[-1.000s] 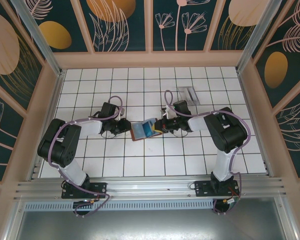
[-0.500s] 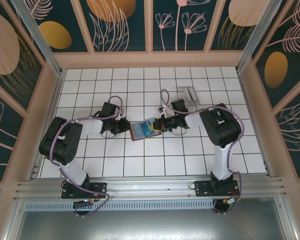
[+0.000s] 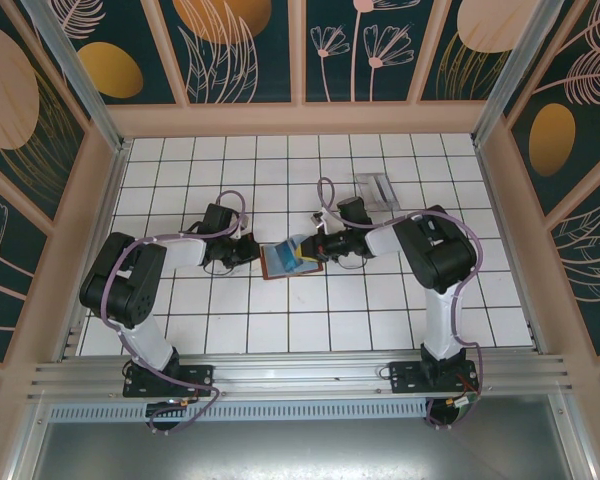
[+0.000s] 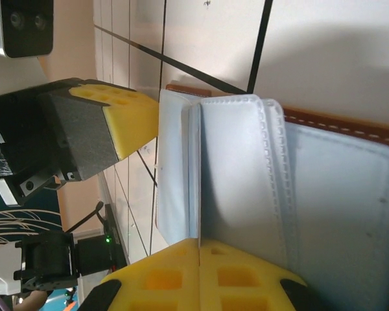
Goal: Put the credit cards into the card holder
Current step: Insert the credit card into the card slot.
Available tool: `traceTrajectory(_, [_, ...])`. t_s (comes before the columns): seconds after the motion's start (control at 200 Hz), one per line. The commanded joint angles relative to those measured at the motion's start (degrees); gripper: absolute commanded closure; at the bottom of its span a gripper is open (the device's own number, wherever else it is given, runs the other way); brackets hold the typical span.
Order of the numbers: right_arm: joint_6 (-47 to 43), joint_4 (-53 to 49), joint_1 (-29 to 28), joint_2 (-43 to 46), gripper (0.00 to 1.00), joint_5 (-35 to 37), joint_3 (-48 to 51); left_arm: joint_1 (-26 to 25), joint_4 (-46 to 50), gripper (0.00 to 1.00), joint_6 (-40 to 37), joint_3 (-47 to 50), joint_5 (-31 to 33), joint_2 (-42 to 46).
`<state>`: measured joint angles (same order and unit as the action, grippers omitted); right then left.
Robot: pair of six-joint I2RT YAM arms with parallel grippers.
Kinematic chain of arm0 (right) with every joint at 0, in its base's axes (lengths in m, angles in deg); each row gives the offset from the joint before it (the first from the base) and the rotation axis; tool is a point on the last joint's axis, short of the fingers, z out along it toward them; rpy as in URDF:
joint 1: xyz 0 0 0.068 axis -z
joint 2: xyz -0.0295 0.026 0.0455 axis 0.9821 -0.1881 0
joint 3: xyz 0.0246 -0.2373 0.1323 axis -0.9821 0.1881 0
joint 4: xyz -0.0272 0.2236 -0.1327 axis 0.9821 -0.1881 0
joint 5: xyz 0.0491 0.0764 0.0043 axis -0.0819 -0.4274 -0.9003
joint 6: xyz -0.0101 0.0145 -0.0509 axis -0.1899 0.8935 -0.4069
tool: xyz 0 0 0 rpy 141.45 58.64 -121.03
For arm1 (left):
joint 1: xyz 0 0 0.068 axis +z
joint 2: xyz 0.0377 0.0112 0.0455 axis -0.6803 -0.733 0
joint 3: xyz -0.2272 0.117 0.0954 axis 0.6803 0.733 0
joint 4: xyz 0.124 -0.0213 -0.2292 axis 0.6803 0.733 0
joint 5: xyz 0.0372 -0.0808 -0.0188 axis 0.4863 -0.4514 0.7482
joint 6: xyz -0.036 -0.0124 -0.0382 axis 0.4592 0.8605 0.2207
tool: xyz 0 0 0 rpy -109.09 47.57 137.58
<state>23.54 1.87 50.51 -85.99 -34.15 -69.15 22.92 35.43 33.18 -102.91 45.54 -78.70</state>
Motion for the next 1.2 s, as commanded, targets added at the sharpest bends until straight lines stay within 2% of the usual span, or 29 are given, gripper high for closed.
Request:
traceTrajectory(0.0, [4.93, 9.05, -1.18, 0.10, 1.00, 3.82, 2.60, -0.58, 1.66, 0.99, -0.53, 0.50, 1.22, -2.24])
traceTrajectory(0.165, [9.04, 15.41, -2.38, 1.49, 1.00, 7.04, 5.53, -0.53, 1.98, 1.00, -0.36, 0.61, 1.89, -1.14])
traceTrajectory(0.39, [13.09, 18.41, -6.53, 3.15, 1.00, 12.35, 7.30, -0.60, 1.61, 1.00, -0.01, 0.86, 1.82, -1.33])
traceTrajectory(0.415, [13.13, 18.09, -6.94, 3.37, 0.97, 12.82, 7.16, -0.55, 1.21, 1.00, 0.26, 0.96, 1.39, -1.43])
traceTrajectory(0.551, [10.40, 12.77, -8.55, 4.75, 0.91, 15.05, 5.27, -0.53, 0.09, 1.00, 0.84, 0.70, 0.28, -2.31])
traceTrajectory(0.746, [0.15, -3.31, -8.09, 9.50, 0.75, 22.38, 3.15, -0.58, -0.24, 1.00, 0.82, 0.26, 0.52, -3.08])
traceTrajectory(0.826, [-2.52, -8.04, -8.08, 10.66, 0.73, 23.89, 2.16, -0.54, 0.29, 1.00, 0.39, -0.40, -0.01, -3.60])
traceTrajectory(1.086, [-3.85, -12.16, -7.92, 10.19, 0.73, 24.80, 0.83, -0.60, 0.42, 1.00, 0.32, -1.65, -0.67, -4.89])
traceTrajectory(1.196, [-4.02, -12.40, -8.01, 9.02, 0.97, 23.59, -0.17, -0.53, -0.07, 1.00, 0.54, -1.46, -0.64, -4.97])
